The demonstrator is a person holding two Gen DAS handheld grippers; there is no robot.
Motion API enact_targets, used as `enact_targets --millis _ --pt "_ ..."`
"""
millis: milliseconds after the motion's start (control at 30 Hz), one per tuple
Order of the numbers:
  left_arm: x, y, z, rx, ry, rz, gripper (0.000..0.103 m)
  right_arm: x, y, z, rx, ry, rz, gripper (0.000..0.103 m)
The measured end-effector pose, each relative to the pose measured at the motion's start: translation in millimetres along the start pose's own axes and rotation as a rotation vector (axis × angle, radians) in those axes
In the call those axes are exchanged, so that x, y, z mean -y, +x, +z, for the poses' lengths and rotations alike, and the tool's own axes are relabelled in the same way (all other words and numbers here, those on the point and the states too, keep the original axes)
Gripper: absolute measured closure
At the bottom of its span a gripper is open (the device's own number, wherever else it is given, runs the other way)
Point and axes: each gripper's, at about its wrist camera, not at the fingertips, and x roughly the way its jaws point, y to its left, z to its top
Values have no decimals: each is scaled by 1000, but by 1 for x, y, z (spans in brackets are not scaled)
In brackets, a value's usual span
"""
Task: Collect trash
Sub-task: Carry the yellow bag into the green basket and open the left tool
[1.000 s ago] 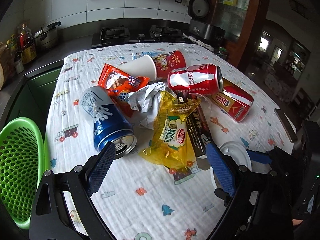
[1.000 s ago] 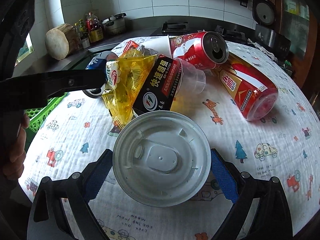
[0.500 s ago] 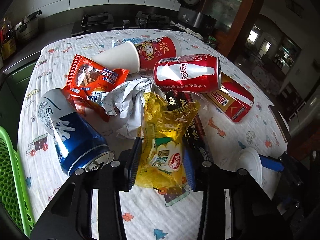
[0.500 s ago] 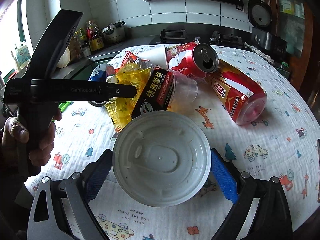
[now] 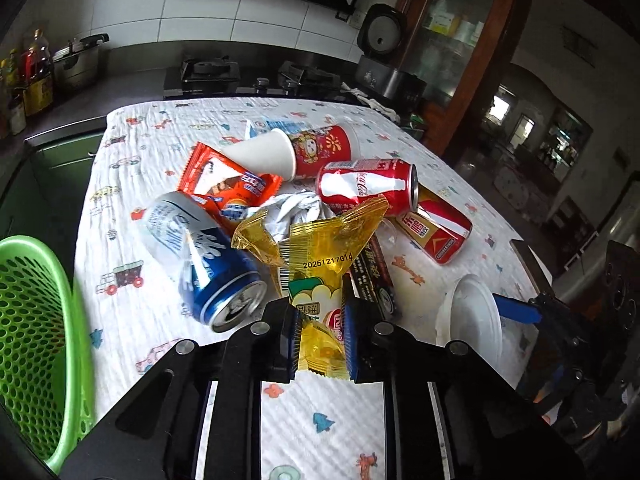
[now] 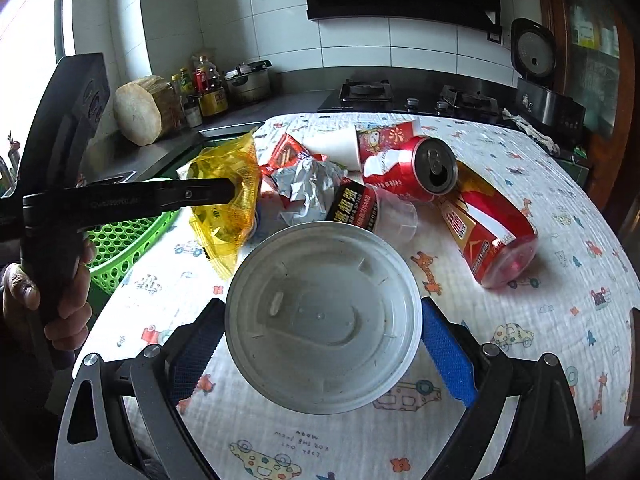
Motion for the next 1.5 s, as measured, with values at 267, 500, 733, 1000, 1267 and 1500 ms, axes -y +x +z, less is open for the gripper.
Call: enact_targets --millis 267,500,733,1000,1267,1500 --pt "-93 -82 -13 120 -132 228 86 -72 20 42 10 -127 137 11" --pt "-195 -100 -50 60 -307 417 86 -139 61 76 -28 -193 267 11" --pt "-247 -106 -79 27 -430 456 76 -196 111 99 -93 -228 321 11" --pt "-259 -130 -95 94 -475 465 39 -246 156 109 -146 -276 336 11" --pt "-262 -156 -106 156 -518 483 32 -268 186 105 -201 -273 353 10" --pt "-260 -167 -111 186 -550 481 28 -273 189 101 -215 -251 380 7"
